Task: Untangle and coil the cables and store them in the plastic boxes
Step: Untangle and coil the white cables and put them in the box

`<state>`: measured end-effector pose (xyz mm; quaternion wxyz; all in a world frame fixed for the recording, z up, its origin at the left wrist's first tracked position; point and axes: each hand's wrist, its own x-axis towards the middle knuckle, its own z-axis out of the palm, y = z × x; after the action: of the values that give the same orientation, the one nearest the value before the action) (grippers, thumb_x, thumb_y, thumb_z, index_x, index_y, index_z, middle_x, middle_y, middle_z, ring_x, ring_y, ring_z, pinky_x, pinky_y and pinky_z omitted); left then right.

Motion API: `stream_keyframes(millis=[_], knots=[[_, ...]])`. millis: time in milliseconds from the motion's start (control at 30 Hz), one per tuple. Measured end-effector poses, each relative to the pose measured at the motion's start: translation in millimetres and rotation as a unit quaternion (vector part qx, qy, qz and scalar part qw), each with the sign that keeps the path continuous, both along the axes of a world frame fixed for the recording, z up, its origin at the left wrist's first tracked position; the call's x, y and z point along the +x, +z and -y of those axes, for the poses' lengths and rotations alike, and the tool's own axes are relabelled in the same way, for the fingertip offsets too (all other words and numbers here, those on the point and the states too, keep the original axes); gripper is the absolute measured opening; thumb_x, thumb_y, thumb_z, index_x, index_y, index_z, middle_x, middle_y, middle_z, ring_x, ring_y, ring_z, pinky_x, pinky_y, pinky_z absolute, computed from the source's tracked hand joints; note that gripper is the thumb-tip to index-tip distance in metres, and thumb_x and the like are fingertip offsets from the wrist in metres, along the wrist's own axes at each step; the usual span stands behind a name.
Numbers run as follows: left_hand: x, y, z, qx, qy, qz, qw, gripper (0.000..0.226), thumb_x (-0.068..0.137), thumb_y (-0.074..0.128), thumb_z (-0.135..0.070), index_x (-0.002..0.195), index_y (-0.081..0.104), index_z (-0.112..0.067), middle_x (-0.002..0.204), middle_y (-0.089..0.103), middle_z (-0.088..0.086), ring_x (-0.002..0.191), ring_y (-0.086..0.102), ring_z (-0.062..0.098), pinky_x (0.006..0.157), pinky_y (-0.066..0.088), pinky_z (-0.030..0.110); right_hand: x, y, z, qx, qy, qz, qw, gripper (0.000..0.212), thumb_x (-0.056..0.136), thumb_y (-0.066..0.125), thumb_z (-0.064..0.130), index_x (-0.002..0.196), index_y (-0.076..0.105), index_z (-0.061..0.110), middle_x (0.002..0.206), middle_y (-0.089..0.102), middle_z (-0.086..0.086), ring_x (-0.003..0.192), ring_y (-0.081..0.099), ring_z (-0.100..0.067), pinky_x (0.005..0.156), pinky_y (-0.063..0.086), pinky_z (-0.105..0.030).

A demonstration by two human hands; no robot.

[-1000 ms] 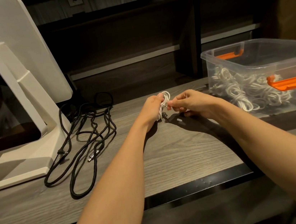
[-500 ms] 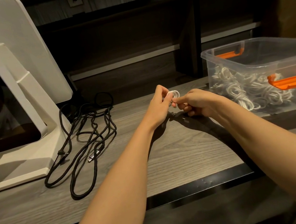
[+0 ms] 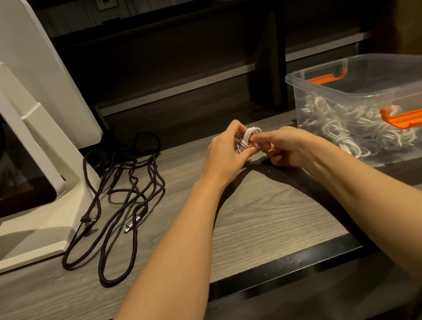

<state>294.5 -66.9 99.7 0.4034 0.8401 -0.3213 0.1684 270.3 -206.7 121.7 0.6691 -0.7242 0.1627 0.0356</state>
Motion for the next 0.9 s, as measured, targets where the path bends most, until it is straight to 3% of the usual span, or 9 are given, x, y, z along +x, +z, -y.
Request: stream_keyframes(millis=[167,267,400,467,667,800,900], knots=[[2,0,0,-0.01,0.007,0.013,1.0,0.019,0.089,0.069,-0.018,0.098,0.053,-0.022,0.098,0.063,-0.004,0.094,0.061,0.013,0.084,0.054,0.033,-1,-1,2,0.007,0.008,0.018,1.0,0.017,0.087,0.067,0.021,0.097,0.065,0.008,0.067,0.055,-0.002,0.054,0.038,-0.007,0.047,0.029,-0.018],[3,1,-4,-0.026,0.0,-0.008,1.0,0.022,0.086,0.072,-0.017,0.099,0.055,-0.02,0.098,0.062,-0.006,0.095,0.061,0.011,0.082,0.053,0.028,-1,-1,5,0.068,0.048,0.021,0.996,0.013,0.091,0.057,0.02,0.095,0.061,0.008,0.058,0.052,0.002,0.047,0.035,-0.005,0.043,0.027,-0.015],[1,2,-5,-0.024,-0.016,-0.023,0.999,0.025,0.084,0.075,-0.018,0.099,0.055,-0.021,0.1,0.061,-0.008,0.098,0.059,0.008,0.08,0.048,0.019,-2,2,7,0.133,0.08,0.024,0.988,0.019,0.088,0.042,0.018,0.069,0.043,0.018,0.054,0.046,0.003,0.046,0.032,-0.005,0.043,0.025,-0.016],[1,2,-5,-0.032,-0.014,-0.026,0.999,0.025,0.083,0.075,-0.019,0.098,0.056,-0.021,0.099,0.061,-0.009,0.096,0.058,0.006,0.079,0.047,0.016,-4,3,6,0.142,0.083,0.025,0.986,0.019,0.086,0.04,0.017,0.067,0.038,0.018,0.054,0.044,0.002,0.047,0.031,-0.006,0.045,0.025,-0.017],[2,2,-6,-0.094,-0.017,-0.075,0.993,0.024,0.084,0.075,-0.019,0.101,0.058,-0.018,0.097,0.063,-0.01,0.094,0.061,0.004,0.076,0.051,0.016,-7,4,3,0.151,0.081,0.023,0.985,0.02,0.095,0.034,0.012,0.086,0.051,0.007,0.053,0.041,0.001,0.048,0.03,-0.007,0.042,0.027,-0.016],[0,7,-9,-0.135,-0.047,-0.145,0.979,0.018,0.088,0.07,-0.016,0.102,0.059,-0.02,0.102,0.065,-0.004,0.096,0.062,0.006,0.072,0.049,0.014,-7,1,4,0.143,0.096,0.04,0.984,0.026,0.101,0.043,0.022,0.09,0.062,0.008,0.052,0.043,0.003,0.048,0.033,-0.006,0.043,0.028,-0.015],[-1,7,-11,-0.149,-0.06,-0.195,0.968,0.017,0.089,0.069,-0.016,0.1,0.059,-0.024,0.109,0.067,0.008,0.102,0.065,0.019,0.081,0.054,0.028,-7,1,5,0.127,0.091,0.056,0.986,0.017,0.093,0.059,0.025,0.088,0.068,0.011,0.054,0.049,0.005,0.05,0.034,-0.007,0.044,0.029,-0.014]])
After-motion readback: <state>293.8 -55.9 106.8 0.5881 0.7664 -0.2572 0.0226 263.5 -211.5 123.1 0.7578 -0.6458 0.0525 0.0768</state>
